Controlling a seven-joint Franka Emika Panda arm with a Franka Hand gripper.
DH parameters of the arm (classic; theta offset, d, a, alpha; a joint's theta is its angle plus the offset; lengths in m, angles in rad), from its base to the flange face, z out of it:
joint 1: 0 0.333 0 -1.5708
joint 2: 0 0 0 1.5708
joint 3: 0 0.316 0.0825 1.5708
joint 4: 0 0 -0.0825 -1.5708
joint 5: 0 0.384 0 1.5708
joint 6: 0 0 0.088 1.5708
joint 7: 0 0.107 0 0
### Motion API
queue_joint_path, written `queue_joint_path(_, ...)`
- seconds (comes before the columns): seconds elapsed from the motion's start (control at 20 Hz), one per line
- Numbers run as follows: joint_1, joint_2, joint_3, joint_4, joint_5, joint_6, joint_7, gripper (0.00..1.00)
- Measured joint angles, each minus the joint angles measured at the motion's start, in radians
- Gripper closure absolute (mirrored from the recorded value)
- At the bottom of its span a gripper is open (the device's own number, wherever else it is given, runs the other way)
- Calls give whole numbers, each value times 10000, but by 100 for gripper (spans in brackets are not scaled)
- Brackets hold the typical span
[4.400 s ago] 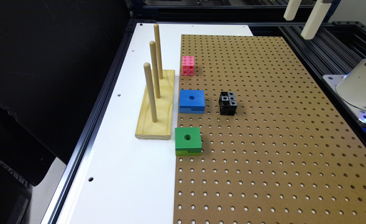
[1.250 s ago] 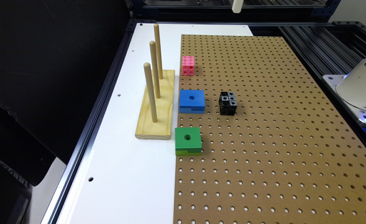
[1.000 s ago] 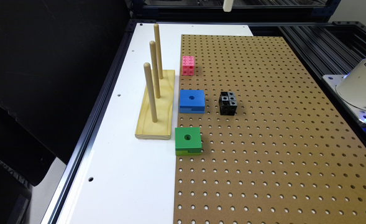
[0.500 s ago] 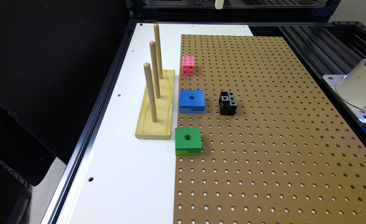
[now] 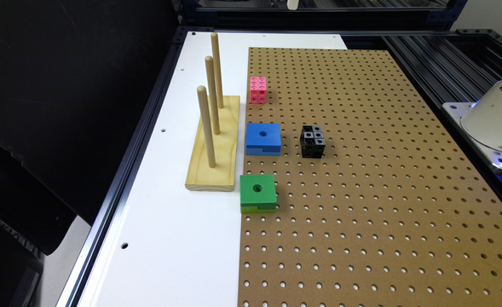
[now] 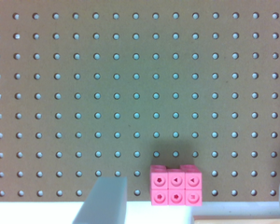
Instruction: Pick up pink block.
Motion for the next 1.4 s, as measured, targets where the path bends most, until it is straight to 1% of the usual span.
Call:
queue_joint_path(0.05, 1, 58, 6, -4, 0, 32, 0, 0)
queue_joint_path(0.25, 2, 1006, 27, -10, -12, 904, 0, 0)
queue_joint_path(0.35, 2, 1297, 27, 3, -16, 1174, 0, 0)
queue_joint_path(0.4, 2, 1364, 27, 10, -16, 1232, 0, 0)
queue_joint_path(0.55, 3, 1338, 28, 16, -16, 1234, 0, 0)
queue_joint_path(0.65, 3, 1415, 28, -5, -16, 1253, 0, 0)
queue_joint_path(0.9, 3, 1965, 29, -11, -23, 1721, 0, 0)
queue_joint_path(1.15, 9, 2158, 42, -16, -24, 1861, 0, 0)
queue_joint_path(1.2, 11, 2338, 47, -24, -25, 2027, 0, 0)
queue_joint_path(1.35, 12, 3052, 52, -8, -42, 2754, 0, 0)
queue_joint_path(1.4, 12, 3195, 52, 0, -46, 2907, 0, 0)
